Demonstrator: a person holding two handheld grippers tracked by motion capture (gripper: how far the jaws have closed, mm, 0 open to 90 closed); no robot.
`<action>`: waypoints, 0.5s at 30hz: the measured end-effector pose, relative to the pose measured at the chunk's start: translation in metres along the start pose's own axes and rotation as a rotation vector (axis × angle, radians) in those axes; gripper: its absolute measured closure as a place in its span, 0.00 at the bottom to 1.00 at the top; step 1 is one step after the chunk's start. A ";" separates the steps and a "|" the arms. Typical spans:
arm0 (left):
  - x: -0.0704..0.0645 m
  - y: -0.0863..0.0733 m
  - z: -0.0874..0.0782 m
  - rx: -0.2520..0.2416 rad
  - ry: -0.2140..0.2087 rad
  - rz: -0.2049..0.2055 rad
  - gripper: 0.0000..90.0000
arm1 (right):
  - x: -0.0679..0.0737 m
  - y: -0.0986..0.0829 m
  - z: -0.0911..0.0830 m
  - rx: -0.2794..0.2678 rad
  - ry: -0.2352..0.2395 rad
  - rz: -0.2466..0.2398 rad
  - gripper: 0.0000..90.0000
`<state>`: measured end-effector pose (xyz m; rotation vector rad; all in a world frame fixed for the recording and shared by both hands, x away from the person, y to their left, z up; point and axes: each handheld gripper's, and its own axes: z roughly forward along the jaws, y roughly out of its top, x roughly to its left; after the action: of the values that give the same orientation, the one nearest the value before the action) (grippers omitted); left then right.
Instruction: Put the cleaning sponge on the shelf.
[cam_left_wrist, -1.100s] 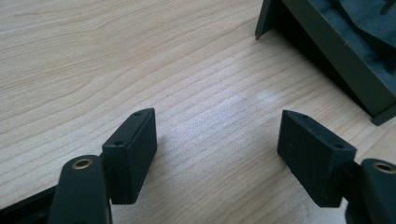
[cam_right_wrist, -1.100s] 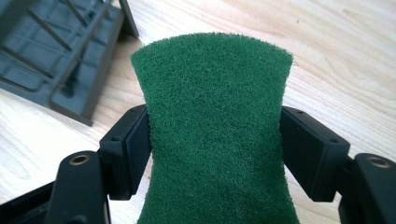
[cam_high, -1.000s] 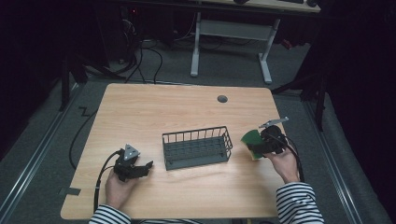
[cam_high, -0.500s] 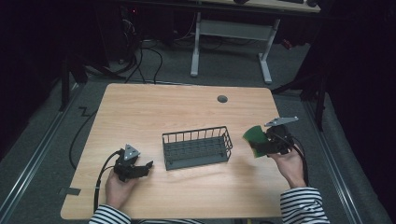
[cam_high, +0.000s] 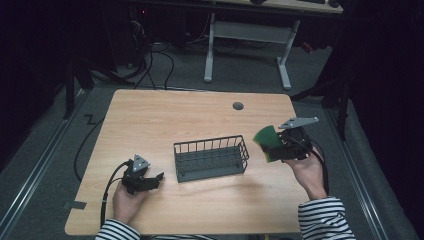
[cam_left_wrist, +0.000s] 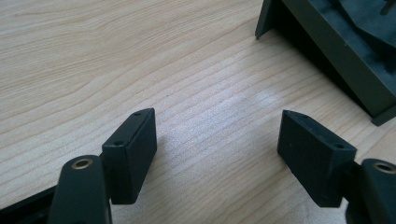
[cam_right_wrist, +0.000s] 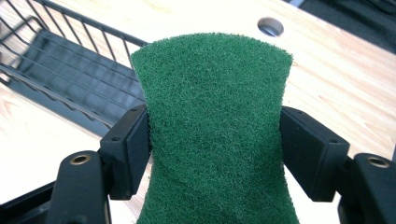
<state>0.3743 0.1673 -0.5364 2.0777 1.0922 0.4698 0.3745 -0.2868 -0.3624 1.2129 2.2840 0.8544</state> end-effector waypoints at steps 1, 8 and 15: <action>0.000 0.000 0.000 0.000 0.000 0.000 0.32 | 0.000 0.000 0.000 0.000 0.000 0.000 0.33; 0.000 0.000 0.000 0.000 0.000 0.000 0.32 | 0.012 0.014 0.002 -0.014 0.036 -0.022 0.33; 0.000 0.000 0.000 0.000 0.000 0.000 0.32 | 0.028 0.032 0.010 -0.015 0.057 -0.061 0.33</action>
<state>0.3743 0.1672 -0.5364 2.0777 1.0930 0.4698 0.3846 -0.2457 -0.3500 1.1204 2.3427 0.8927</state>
